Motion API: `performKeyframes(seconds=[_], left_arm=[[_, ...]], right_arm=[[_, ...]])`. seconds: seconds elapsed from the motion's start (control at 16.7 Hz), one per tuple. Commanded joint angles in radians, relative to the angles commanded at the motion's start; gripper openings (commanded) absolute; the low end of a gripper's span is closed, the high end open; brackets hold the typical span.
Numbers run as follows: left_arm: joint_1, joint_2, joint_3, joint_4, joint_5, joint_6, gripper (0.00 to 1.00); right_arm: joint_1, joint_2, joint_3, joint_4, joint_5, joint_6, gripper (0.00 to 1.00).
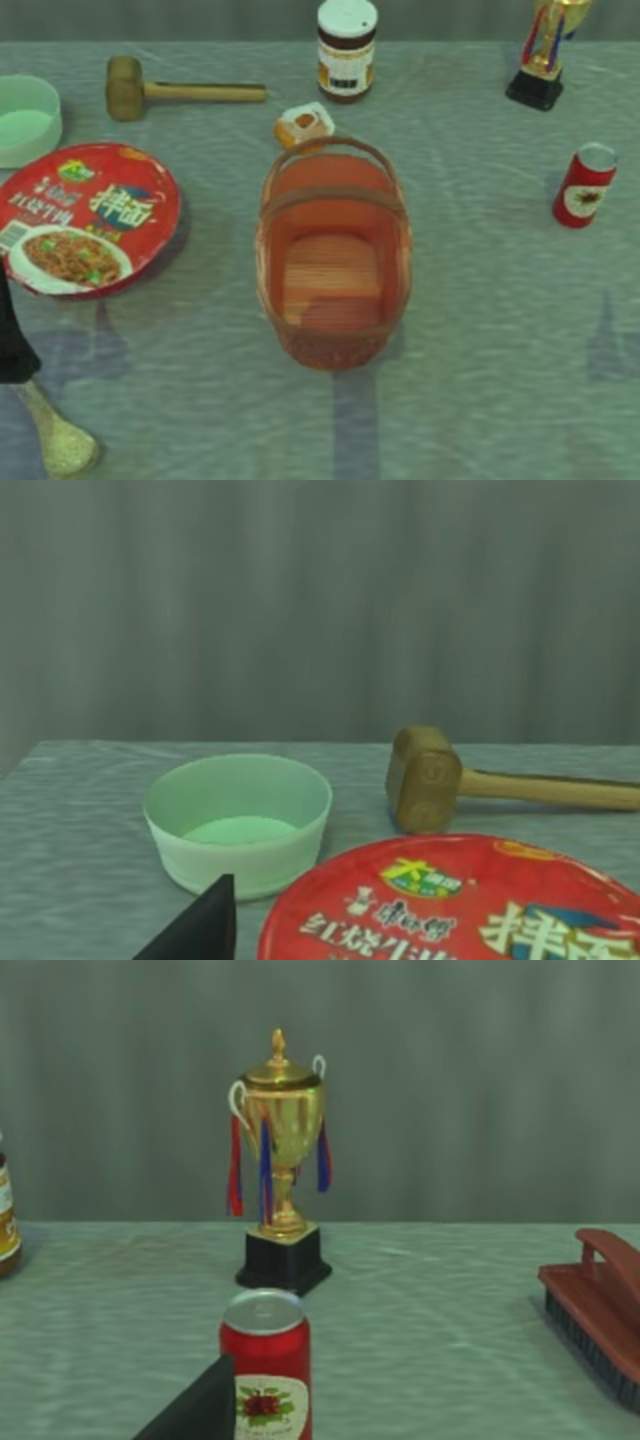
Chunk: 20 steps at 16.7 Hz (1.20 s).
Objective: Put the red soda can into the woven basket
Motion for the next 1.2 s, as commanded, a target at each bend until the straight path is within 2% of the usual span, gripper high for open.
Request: performKeyframes(seconds=[0.24, 0.48, 0.78, 1.2], left_arm=[[0.0, 0.0, 0.0, 0.0, 0.0, 0.0, 1.0], [0.0, 0.0, 0.0, 0.0, 0.0, 0.0, 1.0], [0.0, 0.0, 0.0, 0.0, 0.0, 0.0, 1.0], [0.0, 0.0, 0.0, 0.0, 0.0, 0.0, 1.0]], right_arm=[[0.005, 0.03, 0.03, -0.022, -0.003, -0.01, 1.0], [0.022, 0.218, 0.215, -0.149, -0.009, -0.068, 1.0], [0.044, 0.667, 0.629, -0.417, -0.007, -0.19, 1.0], [0.077, 1.459, 1.351, -0.867, 0.002, -0.396, 1.0]])
